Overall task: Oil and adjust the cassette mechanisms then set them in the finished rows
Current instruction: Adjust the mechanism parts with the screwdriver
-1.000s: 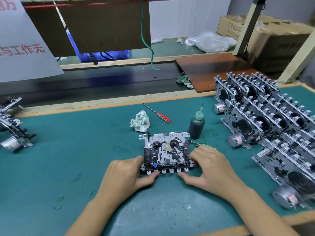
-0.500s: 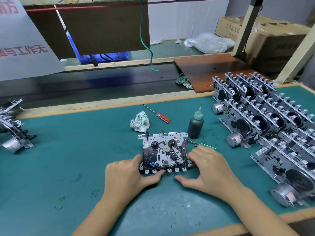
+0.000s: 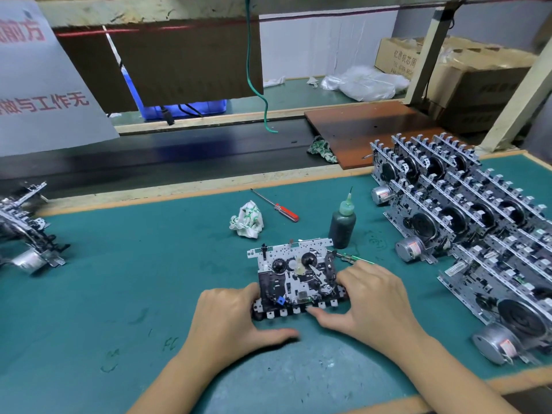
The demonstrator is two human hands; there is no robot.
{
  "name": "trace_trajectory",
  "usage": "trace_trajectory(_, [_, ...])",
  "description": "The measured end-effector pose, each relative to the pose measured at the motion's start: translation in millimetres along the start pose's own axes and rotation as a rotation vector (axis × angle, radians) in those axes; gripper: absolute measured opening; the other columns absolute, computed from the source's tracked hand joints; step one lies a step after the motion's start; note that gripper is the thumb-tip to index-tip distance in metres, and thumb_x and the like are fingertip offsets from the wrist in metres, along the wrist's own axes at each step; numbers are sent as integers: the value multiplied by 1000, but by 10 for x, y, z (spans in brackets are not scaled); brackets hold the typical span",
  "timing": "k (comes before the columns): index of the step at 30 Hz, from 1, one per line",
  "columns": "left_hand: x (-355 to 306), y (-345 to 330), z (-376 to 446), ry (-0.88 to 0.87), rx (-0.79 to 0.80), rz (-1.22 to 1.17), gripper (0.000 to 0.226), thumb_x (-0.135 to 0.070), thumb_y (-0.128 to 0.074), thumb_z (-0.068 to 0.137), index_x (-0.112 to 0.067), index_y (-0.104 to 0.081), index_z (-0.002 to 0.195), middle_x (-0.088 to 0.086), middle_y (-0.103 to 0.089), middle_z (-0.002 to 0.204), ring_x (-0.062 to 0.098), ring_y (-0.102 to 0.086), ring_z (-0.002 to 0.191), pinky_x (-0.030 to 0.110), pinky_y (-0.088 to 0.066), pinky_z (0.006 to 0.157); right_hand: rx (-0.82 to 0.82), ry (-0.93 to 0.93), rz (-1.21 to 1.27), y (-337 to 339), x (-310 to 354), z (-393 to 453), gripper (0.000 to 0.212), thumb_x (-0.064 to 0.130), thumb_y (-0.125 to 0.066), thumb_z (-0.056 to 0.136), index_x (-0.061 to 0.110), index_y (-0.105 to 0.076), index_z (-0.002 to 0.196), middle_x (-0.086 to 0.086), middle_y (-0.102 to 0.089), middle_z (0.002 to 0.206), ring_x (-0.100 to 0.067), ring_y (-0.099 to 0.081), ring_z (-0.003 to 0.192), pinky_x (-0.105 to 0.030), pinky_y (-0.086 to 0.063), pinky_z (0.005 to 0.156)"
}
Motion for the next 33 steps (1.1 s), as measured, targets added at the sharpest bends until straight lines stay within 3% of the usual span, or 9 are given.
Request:
trace_trajectory(8, [88,81,-26,133,-76,64,58,-72,-49,58,-16,-46,46,1,-38,31,19,-44,28,19,-26,34,30,117,46,2,84,-11,50,62,-54,75,15,-54,56,5,-51,55,-17,-52,55,-24,-32,55])
trace_trajectory(16, [140,77,-48,202,-68,27,57,-74,-47,56,-18,-47,46,3,-37,30,21,-42,27,21,-26,35,100,144,98,-28,93,-31,54,67,-66,63,17,-47,59,5,-47,58,-16,-46,58,-24,-31,58])
trace_trajectory(21, [113,99,-24,146,-82,-21,52,-73,-50,57,-24,-35,50,1,-38,31,22,-43,29,22,-28,35,35,100,42,6,96,-31,46,59,-55,73,16,-52,56,4,-50,55,-18,-51,56,-26,-37,55])
trace_trajectory(23, [125,87,-16,151,-62,-23,53,-74,-50,55,-22,-39,48,2,-40,32,22,-44,30,26,-29,33,31,93,28,-1,97,-36,47,59,-52,74,16,-54,57,4,-51,55,-19,-53,57,-27,-37,56])
trace_trajectory(25, [142,71,-26,185,-45,-14,56,-76,-48,55,-20,-43,47,4,-40,32,22,-44,30,28,-30,32,67,109,62,-27,86,-46,48,61,-55,73,15,-53,60,4,-52,59,-19,-52,60,-27,-40,57])
trace_trajectory(29, [160,101,-36,219,-74,-17,52,-74,-48,56,-25,-31,52,5,-38,30,26,-44,29,24,-30,33,140,150,103,-63,116,-58,53,65,-67,66,14,-53,63,3,-52,62,-19,-50,63,-27,-43,56])
trace_trajectory(33, [102,98,-11,111,-61,-68,55,-81,-48,54,-30,-28,52,2,-41,32,23,-45,31,24,-32,34,67,103,47,-20,88,-46,47,59,-63,69,14,-54,57,3,-52,56,-19,-53,58,-28,-41,53])
Point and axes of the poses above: each hand's wrist, its own z-axis towards the middle knuckle, its own y-axis out of the back of the hand, x = y × z, the point moved 10 cm from there along z, towards the middle knuckle
